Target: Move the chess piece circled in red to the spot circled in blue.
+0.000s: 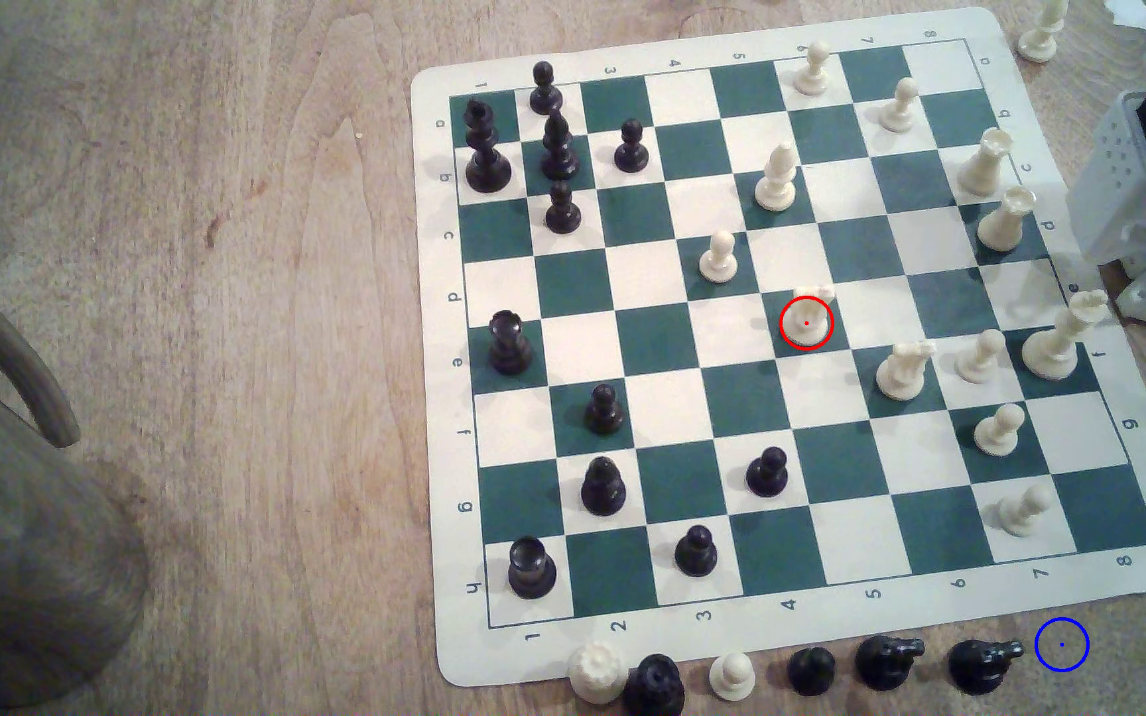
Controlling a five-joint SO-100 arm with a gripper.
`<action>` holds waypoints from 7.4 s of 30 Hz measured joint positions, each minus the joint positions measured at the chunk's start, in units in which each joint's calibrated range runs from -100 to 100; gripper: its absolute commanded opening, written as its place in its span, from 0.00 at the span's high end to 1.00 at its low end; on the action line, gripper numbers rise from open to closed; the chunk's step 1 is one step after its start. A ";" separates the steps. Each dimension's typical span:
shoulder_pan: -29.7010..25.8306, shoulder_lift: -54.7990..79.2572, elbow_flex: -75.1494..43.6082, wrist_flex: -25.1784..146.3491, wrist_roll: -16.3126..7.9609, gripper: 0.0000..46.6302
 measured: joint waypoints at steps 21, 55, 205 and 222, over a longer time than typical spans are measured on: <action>-2.14 0.00 -7.86 28.45 0.00 1.00; 0.59 0.17 -29.37 108.92 0.00 1.00; -9.73 66.95 -50.79 142.87 -13.82 0.99; -35.25 71.14 -77.99 163.03 -20.51 0.99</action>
